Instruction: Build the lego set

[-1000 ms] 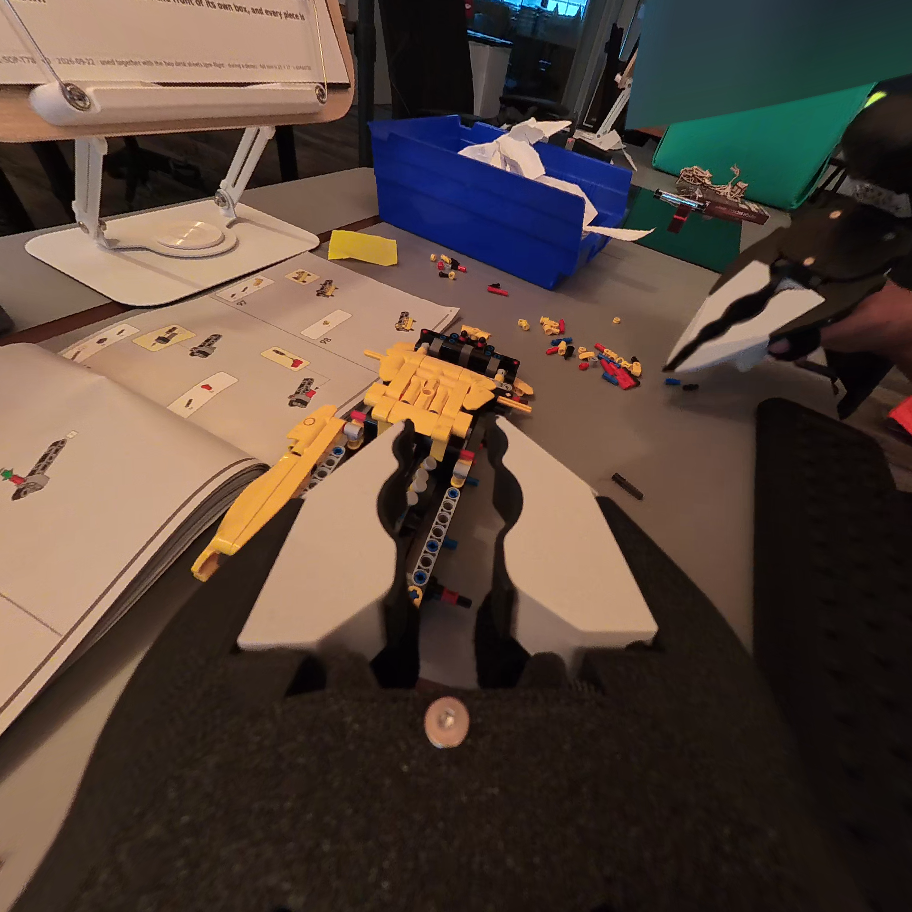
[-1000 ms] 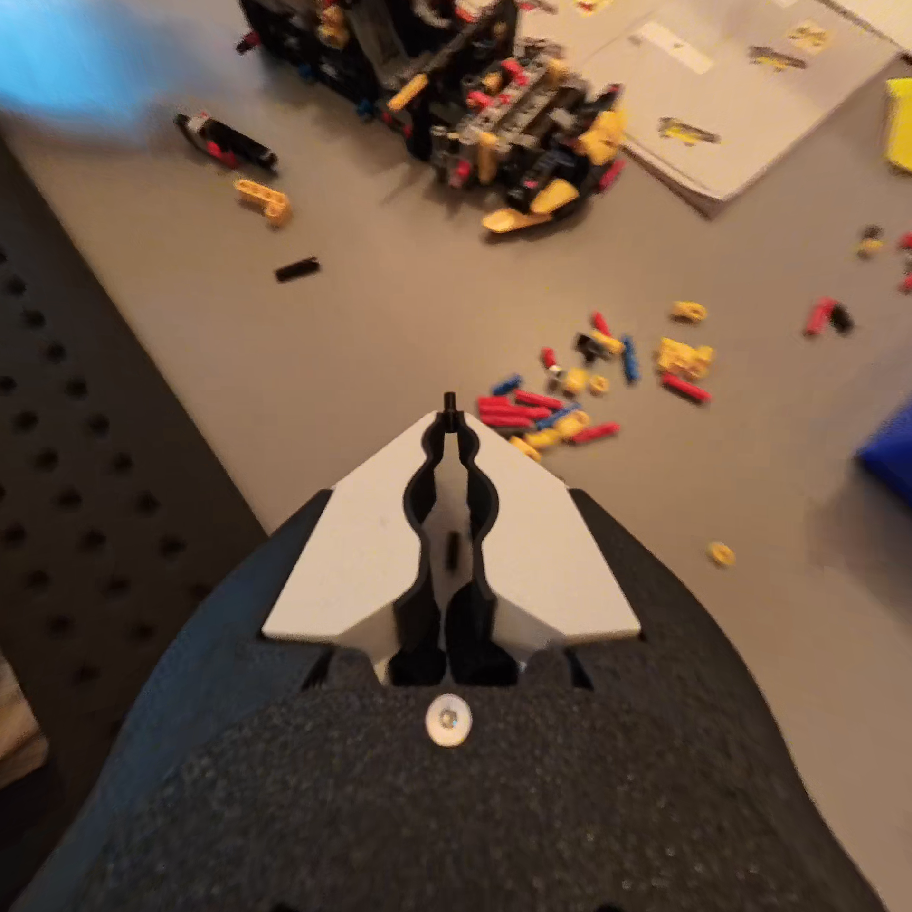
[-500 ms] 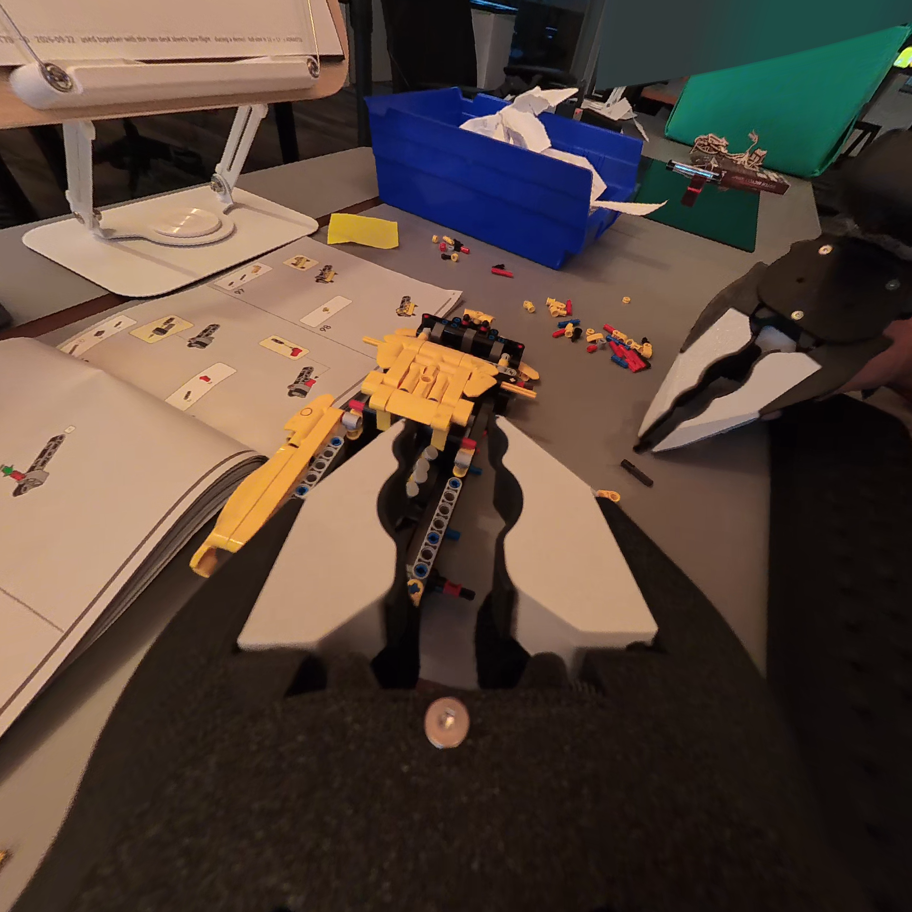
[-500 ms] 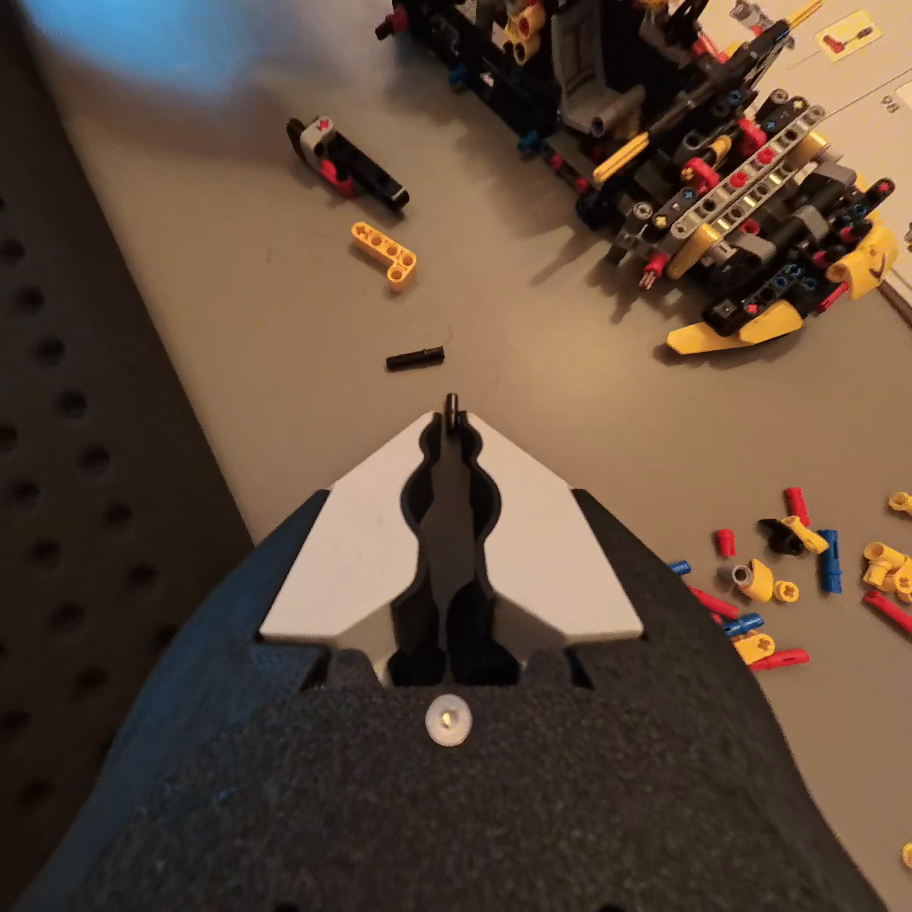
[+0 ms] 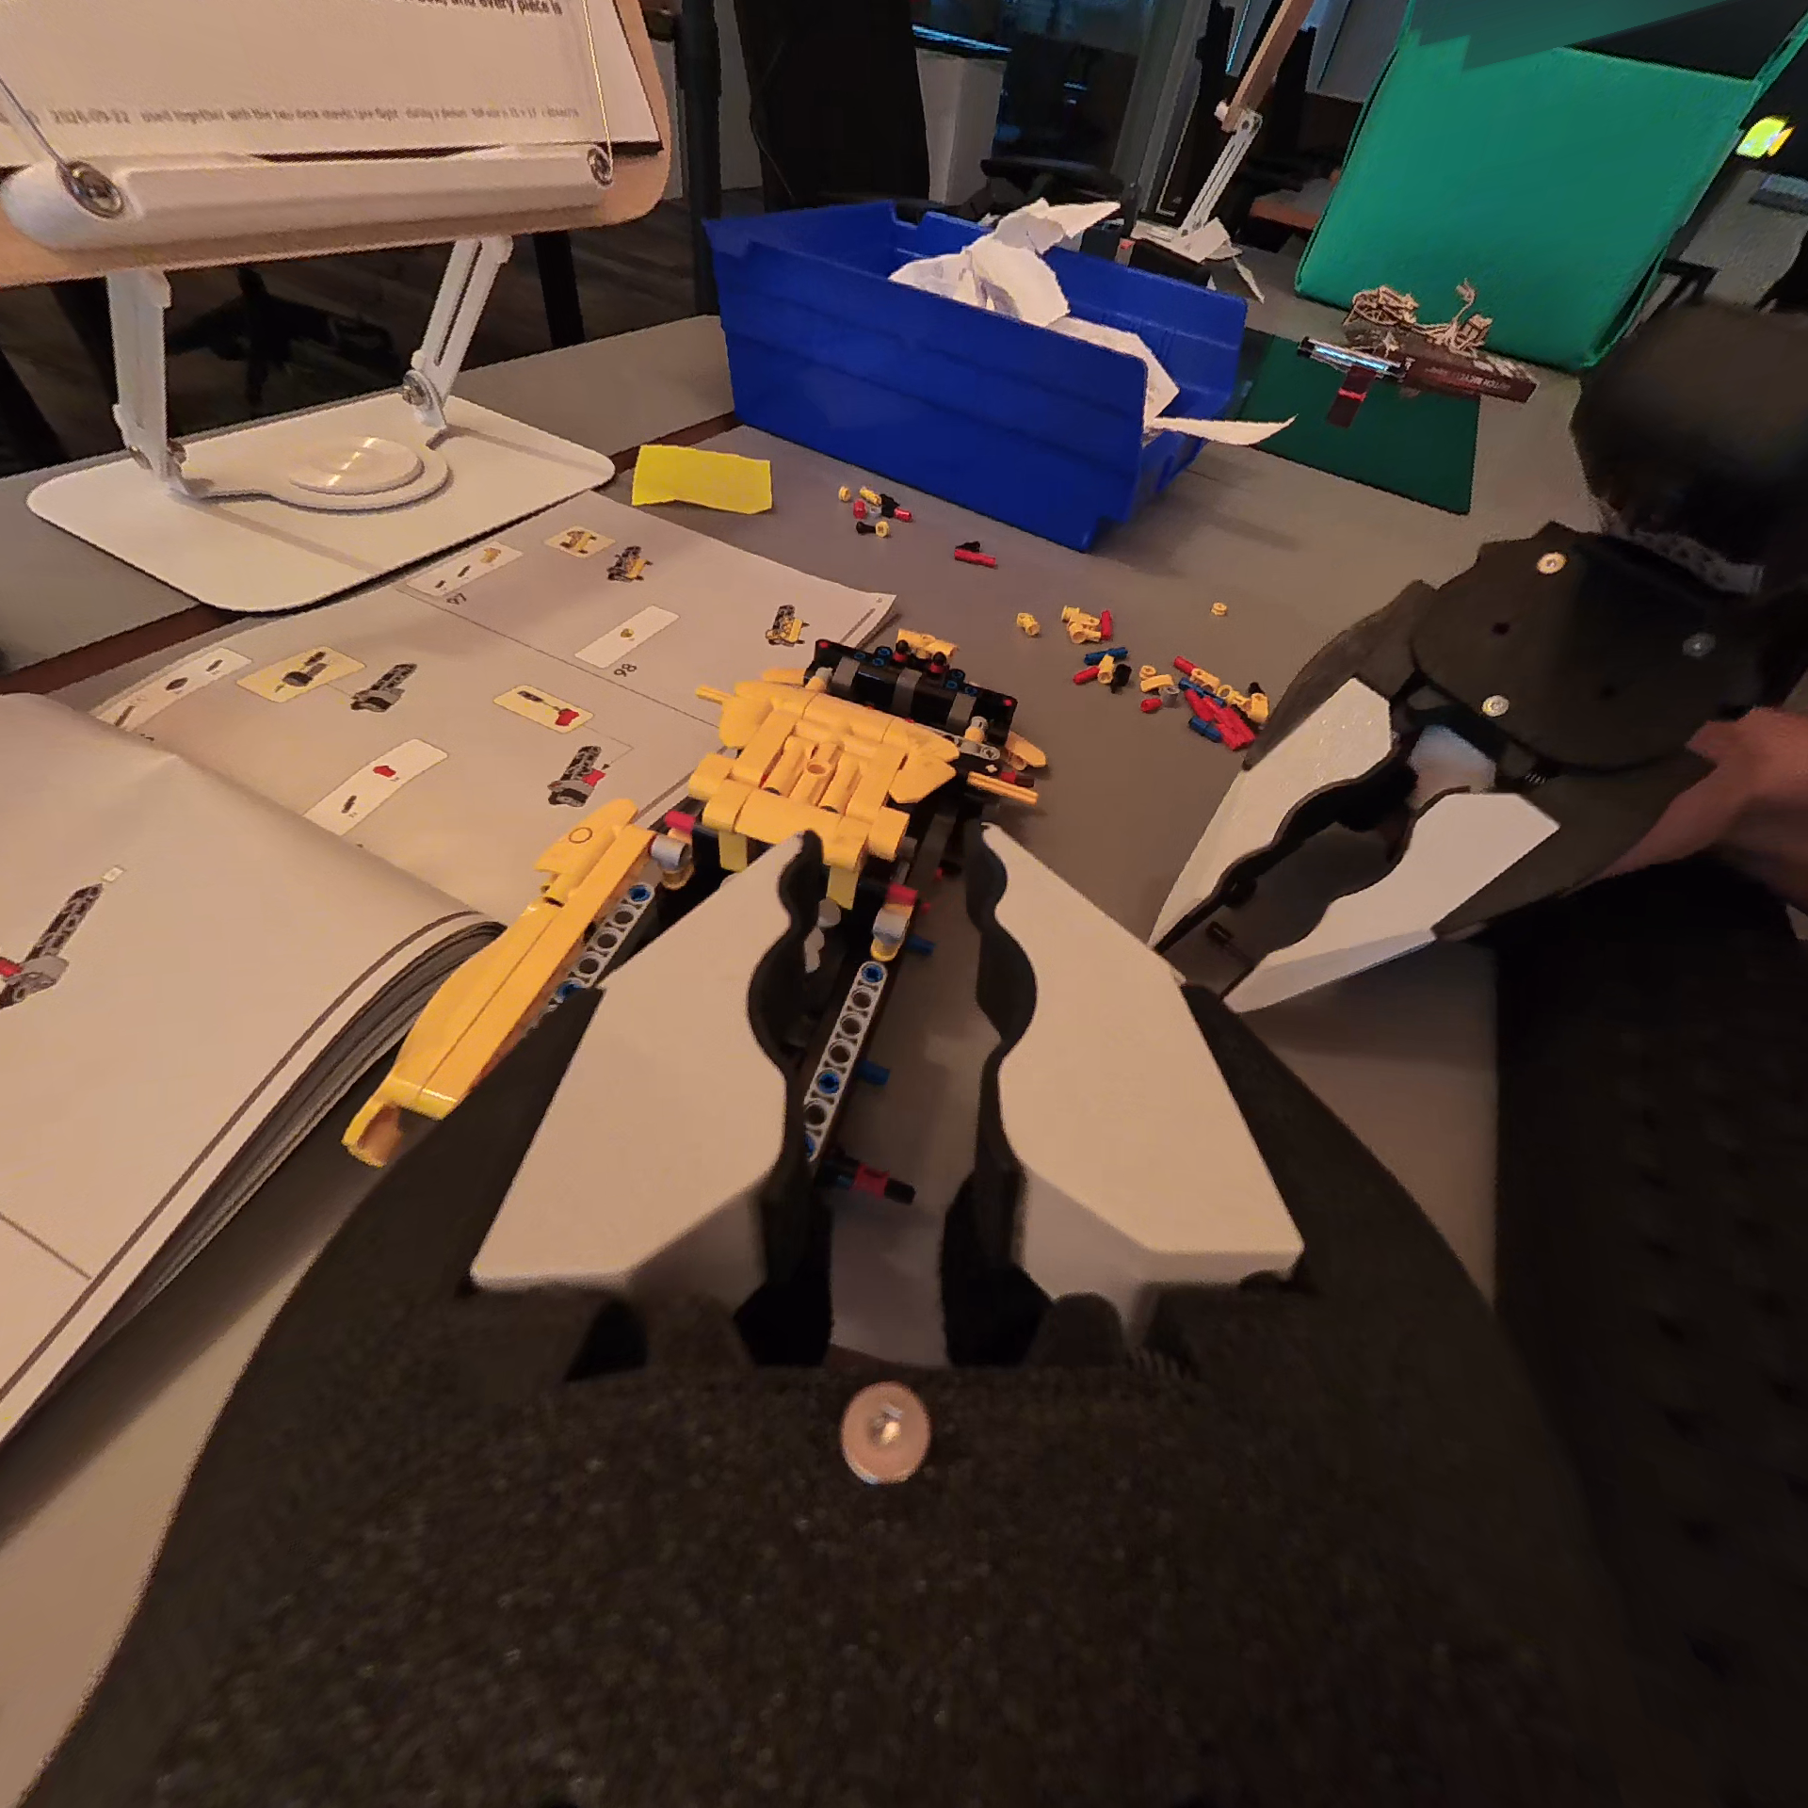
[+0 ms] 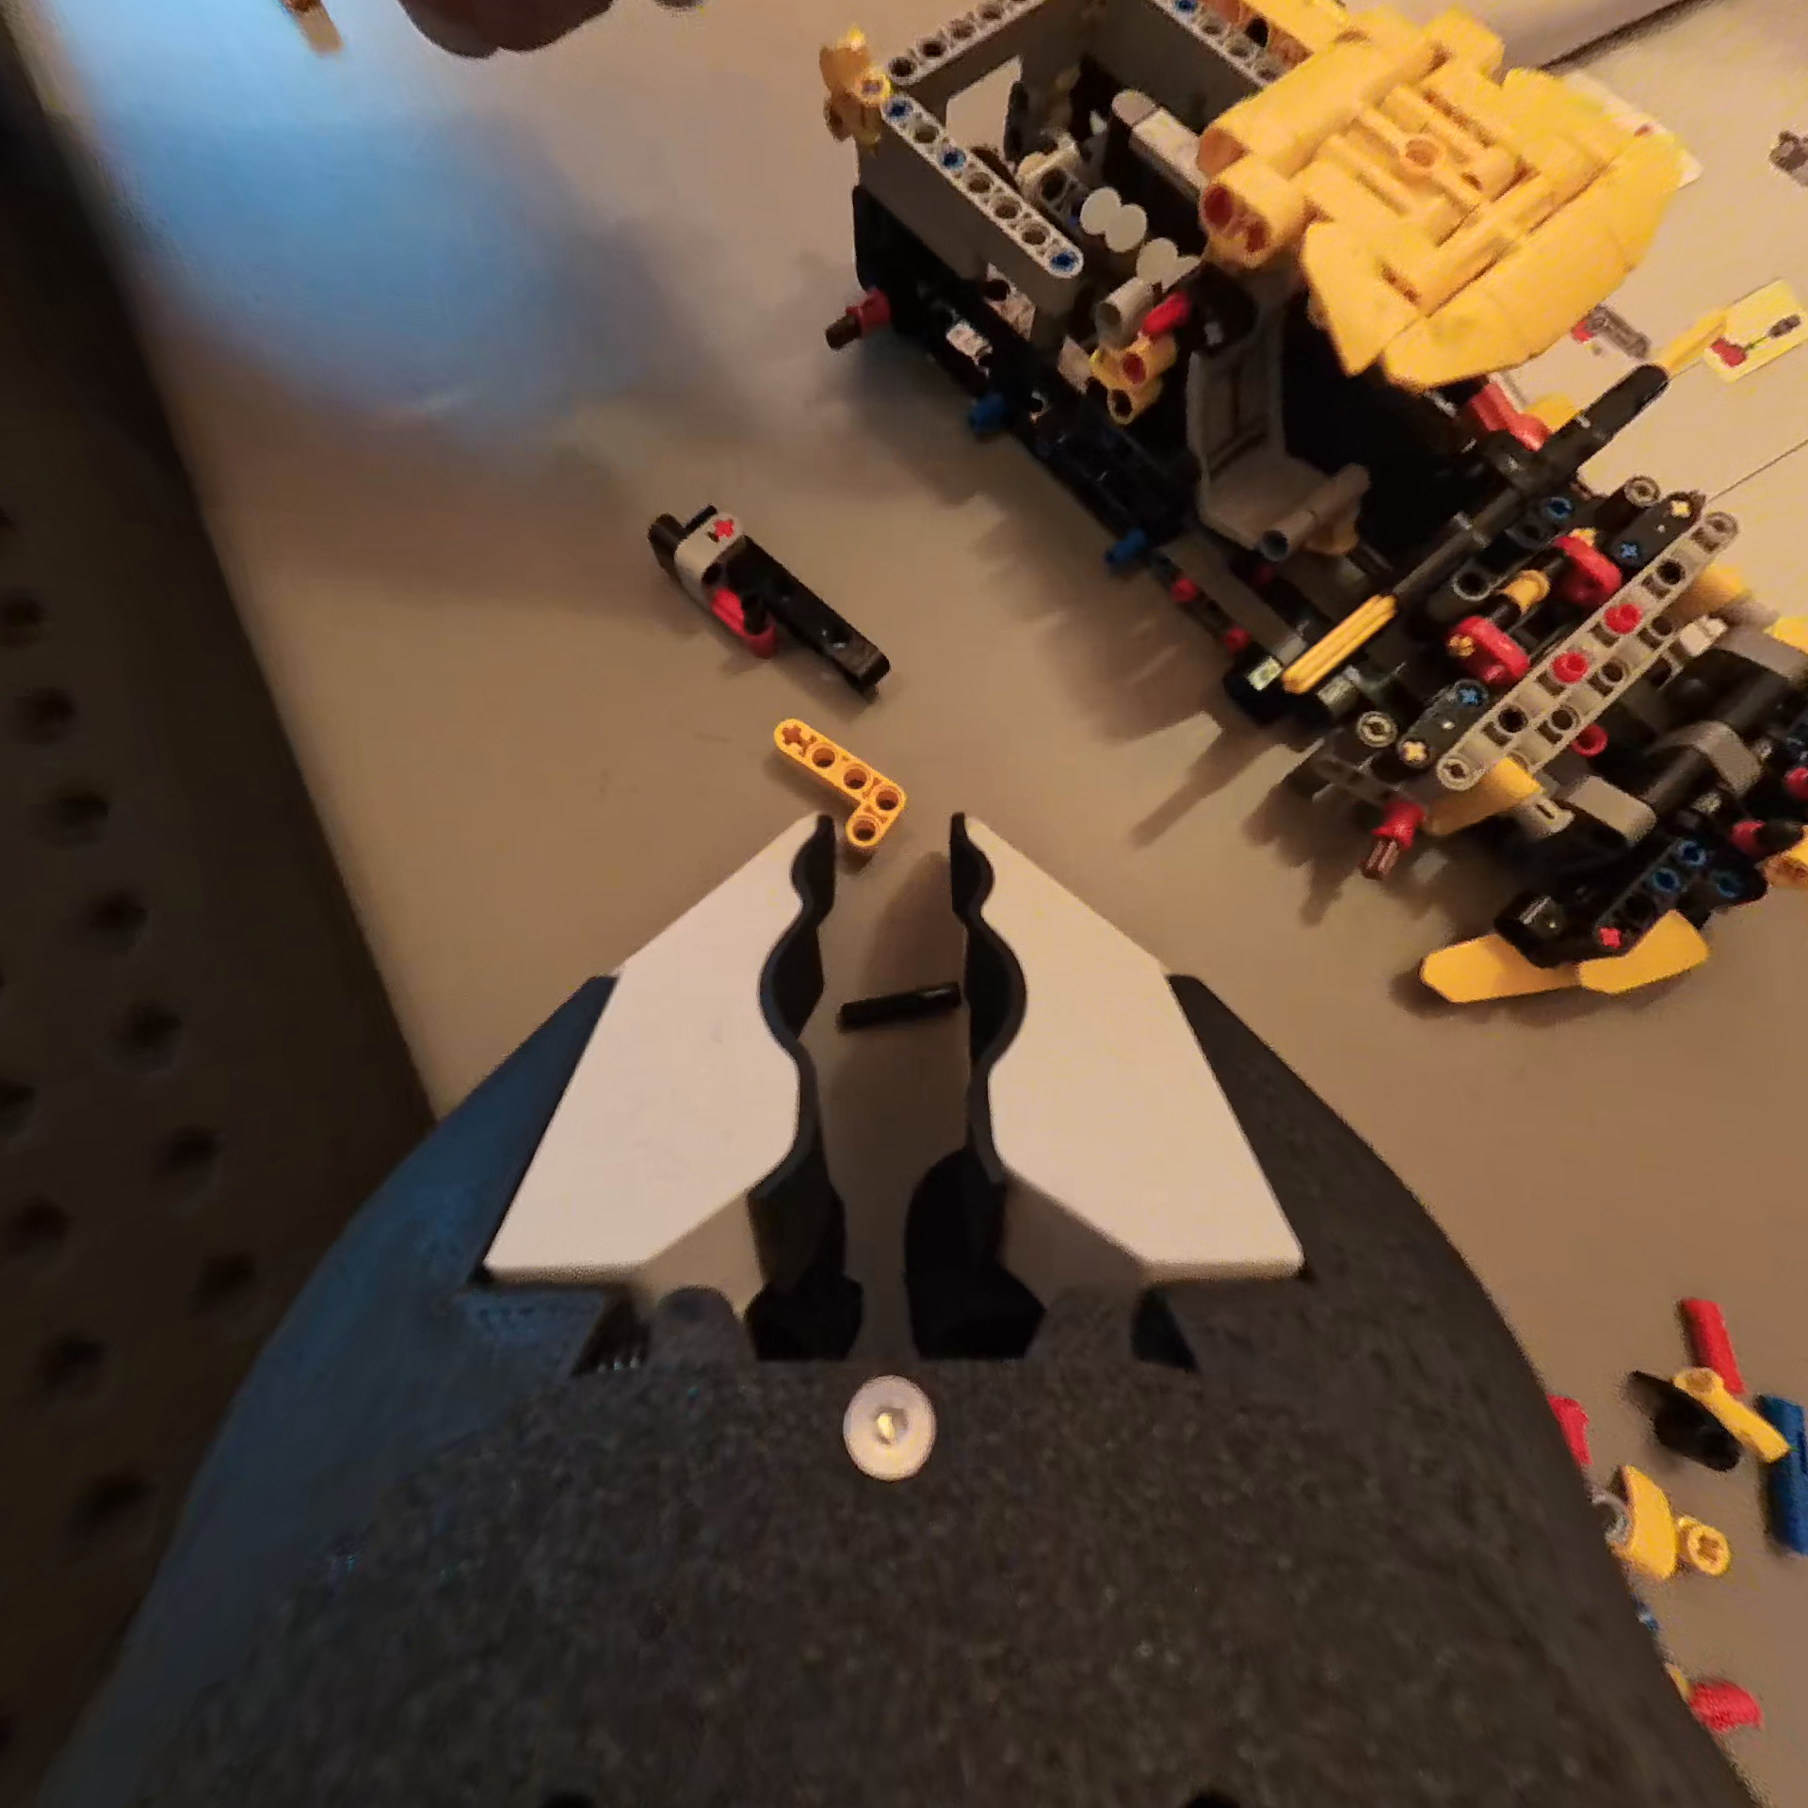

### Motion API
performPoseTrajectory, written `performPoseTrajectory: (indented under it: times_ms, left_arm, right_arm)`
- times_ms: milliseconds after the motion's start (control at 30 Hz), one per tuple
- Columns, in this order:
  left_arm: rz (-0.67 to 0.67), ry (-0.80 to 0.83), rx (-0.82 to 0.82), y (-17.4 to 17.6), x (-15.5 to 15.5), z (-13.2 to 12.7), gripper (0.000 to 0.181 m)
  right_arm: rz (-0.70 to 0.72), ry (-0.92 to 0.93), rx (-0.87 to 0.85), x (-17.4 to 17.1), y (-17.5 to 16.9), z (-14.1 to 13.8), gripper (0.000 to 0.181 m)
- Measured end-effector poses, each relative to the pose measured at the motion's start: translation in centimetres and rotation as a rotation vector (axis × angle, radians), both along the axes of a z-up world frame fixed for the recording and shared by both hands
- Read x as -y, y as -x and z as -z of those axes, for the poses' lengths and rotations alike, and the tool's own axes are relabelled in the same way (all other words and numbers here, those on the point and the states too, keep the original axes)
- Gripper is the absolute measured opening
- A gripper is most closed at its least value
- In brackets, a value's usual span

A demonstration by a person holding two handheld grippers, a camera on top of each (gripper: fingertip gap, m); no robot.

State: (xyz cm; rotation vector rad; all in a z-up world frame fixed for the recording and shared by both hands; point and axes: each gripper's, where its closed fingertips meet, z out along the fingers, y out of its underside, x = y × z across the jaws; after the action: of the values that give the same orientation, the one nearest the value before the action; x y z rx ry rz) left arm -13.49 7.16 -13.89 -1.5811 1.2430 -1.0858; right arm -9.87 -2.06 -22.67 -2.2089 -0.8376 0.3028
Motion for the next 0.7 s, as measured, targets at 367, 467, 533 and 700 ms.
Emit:
performPoseTrajectory:
  times_ms: [367, 467, 533, 700]
  left_arm:
    - [0.132, 0.032, -0.022, -0.7, 2.8, 0.5, 0.029]
    - [0.206, 0.000, -0.079, -1.0, 4.6, 1.5, 0.029]
    - [0.218, -0.030, -0.087, -1.3, 5.1, 1.7, 0.029]
    - [0.222, 0.000, -0.045, -1.5, 5.4, 0.9, 0.029]
  right_arm:
    - [0.229, -0.286, 0.058, -2.7, -2.9, -4.3, 0.006]
    - [0.283, -0.294, -0.169, -3.7, -2.2, -6.5, 0.006]
    - [0.272, -0.268, -0.302, -4.0, -1.1, -7.1, 0.006]
    - [0.263, -0.371, -0.286, -4.2, -0.6, -8.2, 0.006]
